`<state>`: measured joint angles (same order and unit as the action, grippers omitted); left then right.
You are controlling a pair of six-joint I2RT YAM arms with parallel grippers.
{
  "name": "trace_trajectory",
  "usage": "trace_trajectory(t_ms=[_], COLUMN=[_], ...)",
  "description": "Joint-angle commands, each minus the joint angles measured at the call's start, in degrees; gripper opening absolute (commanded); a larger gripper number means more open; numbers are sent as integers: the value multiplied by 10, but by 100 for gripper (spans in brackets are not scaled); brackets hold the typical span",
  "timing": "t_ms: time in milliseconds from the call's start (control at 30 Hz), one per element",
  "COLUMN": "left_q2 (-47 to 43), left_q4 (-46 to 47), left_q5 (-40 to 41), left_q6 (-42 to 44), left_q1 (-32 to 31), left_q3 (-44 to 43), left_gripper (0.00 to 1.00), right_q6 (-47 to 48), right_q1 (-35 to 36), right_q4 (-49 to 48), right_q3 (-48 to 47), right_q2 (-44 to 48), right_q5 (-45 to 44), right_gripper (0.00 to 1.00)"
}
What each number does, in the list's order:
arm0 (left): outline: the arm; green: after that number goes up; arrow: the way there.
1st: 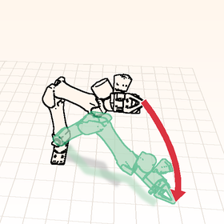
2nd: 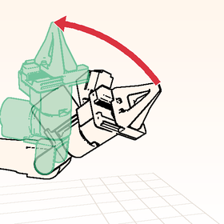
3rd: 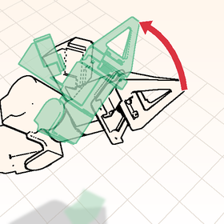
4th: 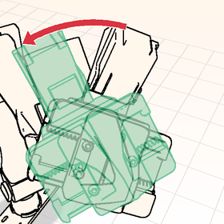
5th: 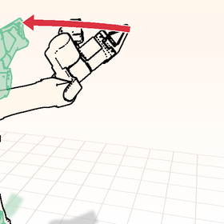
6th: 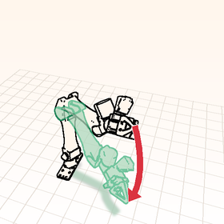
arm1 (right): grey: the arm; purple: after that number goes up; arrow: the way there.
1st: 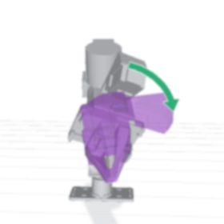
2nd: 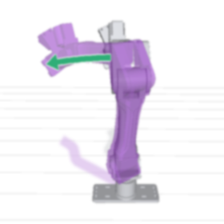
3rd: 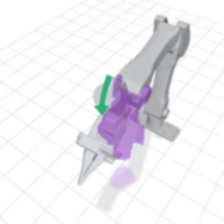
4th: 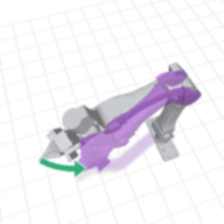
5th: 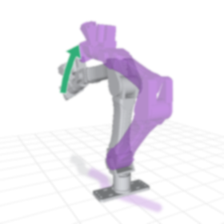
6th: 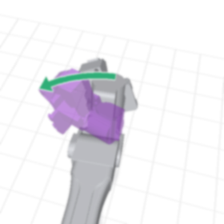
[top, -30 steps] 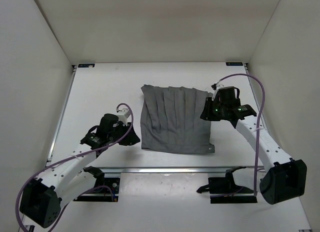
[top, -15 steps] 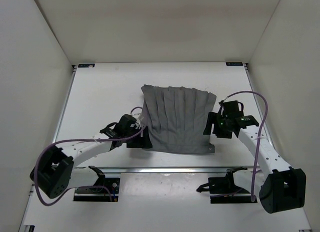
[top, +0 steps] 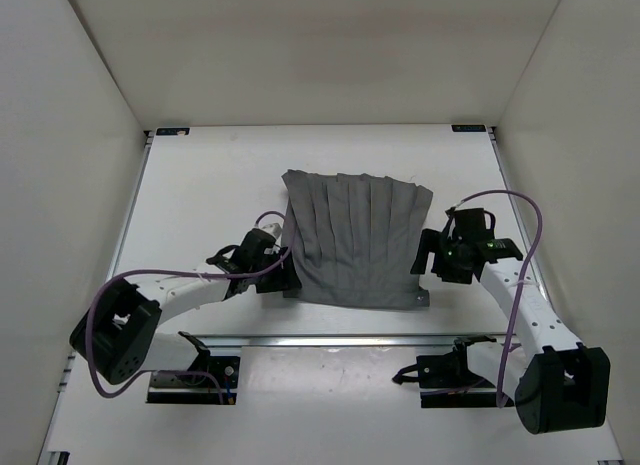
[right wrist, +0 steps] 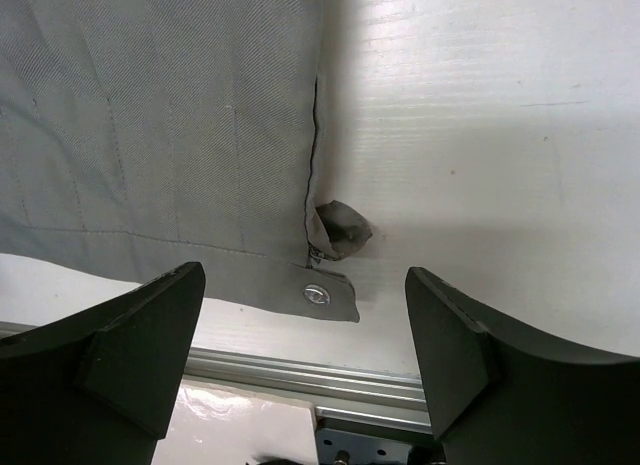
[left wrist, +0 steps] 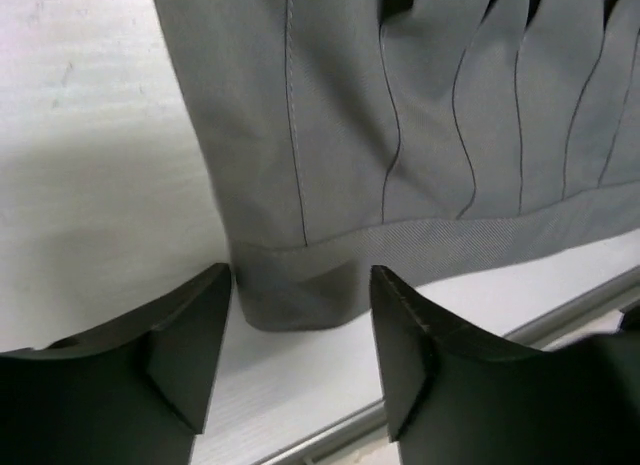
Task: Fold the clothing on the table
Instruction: Flatten the skirt out
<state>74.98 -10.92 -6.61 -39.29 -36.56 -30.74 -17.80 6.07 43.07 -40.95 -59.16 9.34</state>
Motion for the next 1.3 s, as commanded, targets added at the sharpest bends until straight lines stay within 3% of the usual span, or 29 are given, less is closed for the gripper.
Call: trace_trajectory(t_ms=[0,33,67,100,133,167,267,467,667,867,933,1067,1133,1200,1267], left_q2=[20,28,35,33,39,31,1,-51,-63,-70,-84,-122,-144,-131,-95], left_q4=[6,10,15,13,11,6,-16,-29,-13,-18,-24,-53,-64,-65,-77], left_q5=[28,28,26,29,23,23,32,15,7,4,-3,-5,-17,-29,-33], left_q6=[-9,-8,-6,-4,-6,-3,8,13,10,15,15,14,16,32,60], left_q1=[0,0,0,1,4,4,22,53,54,65,69,76,92,135,161], left_q3=[6,7,11,9,10,7,12,38,60,63,66,46,13,-33,-145], left_gripper=[66,57,37,27,8,0,0,0,0,0,0,0,0,0,0], right_q6=[10,8,8,6,8,6,4,-28,-33,-31,-29,-27,-13,2,27], right_q1=[-8,-11,-16,-15,-10,-9,9,69,123,154,149,135,97,63,52], right_q4=[-17,-18,-19,-18,-18,-18,-23,-85,-119,-135,-135,-93,-86,-91,-81], right_q3=[3,0,2,3,3,5,6,49,62,82,84,53,20,-56,-158], right_q2=[8,11,10,11,8,5,-28,-87,-122,-136,-124,-70,-61,-86,-173], right_q5=[13,16,18,18,19,20,17,20,42,95,113,137,157,193,209], right_gripper=[79,80,79,79,79,78,76,60,60,31,0,0,0,0,0])
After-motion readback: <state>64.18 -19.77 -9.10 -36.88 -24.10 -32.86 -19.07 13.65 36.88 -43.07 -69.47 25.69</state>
